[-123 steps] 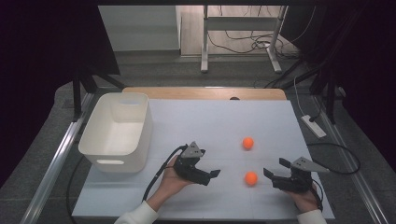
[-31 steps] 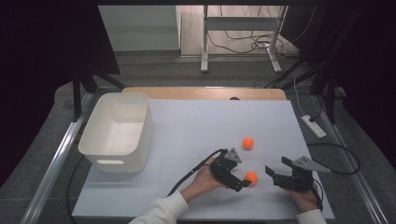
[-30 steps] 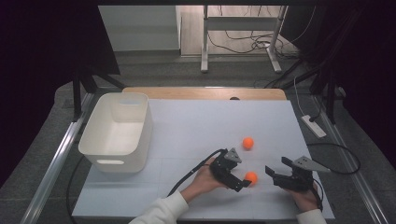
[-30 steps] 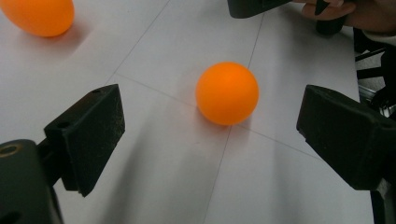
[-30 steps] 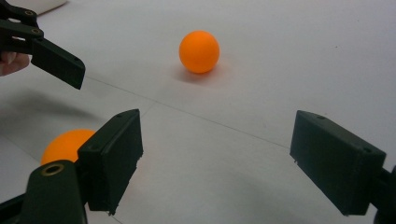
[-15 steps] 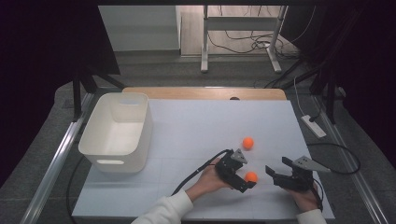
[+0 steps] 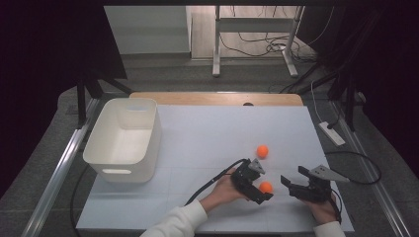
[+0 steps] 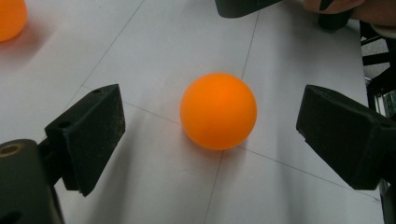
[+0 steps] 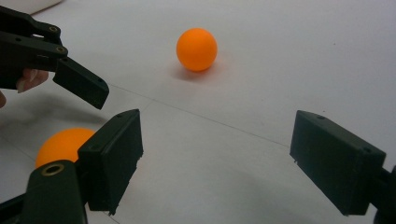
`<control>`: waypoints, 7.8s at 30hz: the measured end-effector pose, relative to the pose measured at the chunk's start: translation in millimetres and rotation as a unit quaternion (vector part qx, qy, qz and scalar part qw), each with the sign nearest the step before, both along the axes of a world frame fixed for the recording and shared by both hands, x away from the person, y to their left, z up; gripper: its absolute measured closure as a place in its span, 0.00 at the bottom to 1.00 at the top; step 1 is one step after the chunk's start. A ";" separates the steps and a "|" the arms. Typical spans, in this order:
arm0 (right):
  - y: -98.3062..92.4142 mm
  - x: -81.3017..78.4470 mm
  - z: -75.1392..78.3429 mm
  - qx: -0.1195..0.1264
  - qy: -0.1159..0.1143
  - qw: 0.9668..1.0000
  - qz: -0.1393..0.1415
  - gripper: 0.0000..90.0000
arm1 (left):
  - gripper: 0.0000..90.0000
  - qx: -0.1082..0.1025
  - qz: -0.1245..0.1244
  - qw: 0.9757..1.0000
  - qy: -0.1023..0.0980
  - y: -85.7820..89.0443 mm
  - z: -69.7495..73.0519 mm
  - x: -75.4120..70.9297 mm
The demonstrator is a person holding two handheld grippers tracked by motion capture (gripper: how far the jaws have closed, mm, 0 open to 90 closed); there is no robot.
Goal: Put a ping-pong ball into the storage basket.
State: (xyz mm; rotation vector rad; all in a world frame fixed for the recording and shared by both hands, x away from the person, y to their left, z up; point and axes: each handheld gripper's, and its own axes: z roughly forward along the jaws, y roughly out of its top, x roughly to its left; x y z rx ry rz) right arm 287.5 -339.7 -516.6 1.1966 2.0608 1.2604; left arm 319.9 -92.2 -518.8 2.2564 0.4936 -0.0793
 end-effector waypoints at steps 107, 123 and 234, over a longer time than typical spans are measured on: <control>-1.3 -1.5 1.3 -0.003 -0.007 1.000 -0.010 0.19 | 0.56 -0.007 0.010 1.000 -0.027 37.7 17.2 -6.9; 0.7 -2.1 1.8 -0.006 -0.007 1.000 -0.008 0.20 | 0.56 -0.025 0.021 0.998 -0.045 60.8 30.9 -13.0; 2.0 -2.2 0.8 -0.020 -0.011 1.000 -0.002 0.20 | 0.56 -0.135 0.159 0.968 -0.140 186.4 115.4 -21.4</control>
